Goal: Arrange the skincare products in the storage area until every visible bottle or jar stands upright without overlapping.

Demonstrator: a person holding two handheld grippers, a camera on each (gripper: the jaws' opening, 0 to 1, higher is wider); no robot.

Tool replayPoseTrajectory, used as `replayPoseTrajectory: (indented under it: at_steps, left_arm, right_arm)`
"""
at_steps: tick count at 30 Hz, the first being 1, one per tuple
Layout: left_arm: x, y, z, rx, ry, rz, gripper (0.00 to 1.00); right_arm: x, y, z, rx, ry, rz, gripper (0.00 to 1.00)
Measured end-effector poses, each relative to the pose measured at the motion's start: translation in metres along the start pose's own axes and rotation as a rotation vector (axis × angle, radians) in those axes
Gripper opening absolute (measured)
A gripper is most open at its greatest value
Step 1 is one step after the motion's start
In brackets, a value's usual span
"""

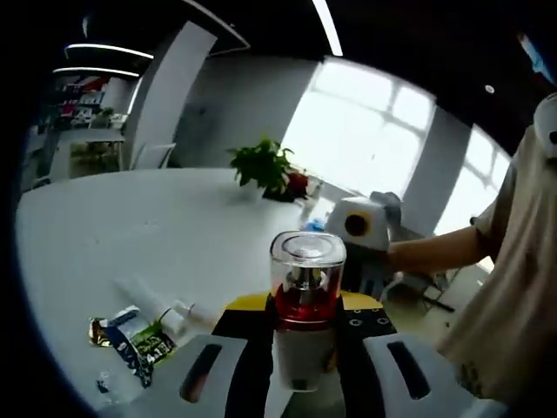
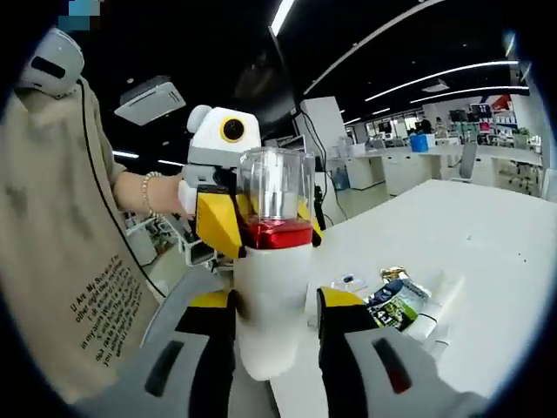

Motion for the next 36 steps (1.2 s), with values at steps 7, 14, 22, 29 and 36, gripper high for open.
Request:
replayPoseTrajectory:
  at_steps: [7, 14, 22, 29, 36]
  left_arm:
    - [0.001, -0.011, 0.007, -0.052, -0.109, 0.073, 0.24]
    - [-0.004, -0.034, 0.022, -0.119, -0.223, 0.091, 0.24]
    - [-0.026, -0.063, 0.049, -0.190, -0.285, 0.043, 0.25]
    - [-0.048, -0.081, 0.068, -0.228, -0.244, 0.019, 0.25]
    - [-0.060, -0.098, 0.073, -0.265, -0.252, 0.001, 0.25]
  right_arm:
    - [-0.006, 0.006, 0.009, -0.045, 0.048, 0.035, 0.29]
    - [-0.006, 0.014, 0.031, -0.130, 0.110, 0.128, 0.28]
    - [0.007, 0.016, 0.072, -0.299, 0.151, 0.225, 0.28]
    - [0.017, 0.019, 0.101, -0.360, 0.142, 0.255, 0.28]
    - [0.030, 0.021, 0.118, -0.373, 0.122, 0.282, 0.28]
Point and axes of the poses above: the point that each gripper's makers call its tool centre point, and the gripper's own axes: y roughly backward along the fingers, x roughly to its right, z roughly out of its underside, the point moved 9 cm from there along y, roughly backward along the fingers, and after that the axes turned 9 degrees about y, right-handed, at the moved point
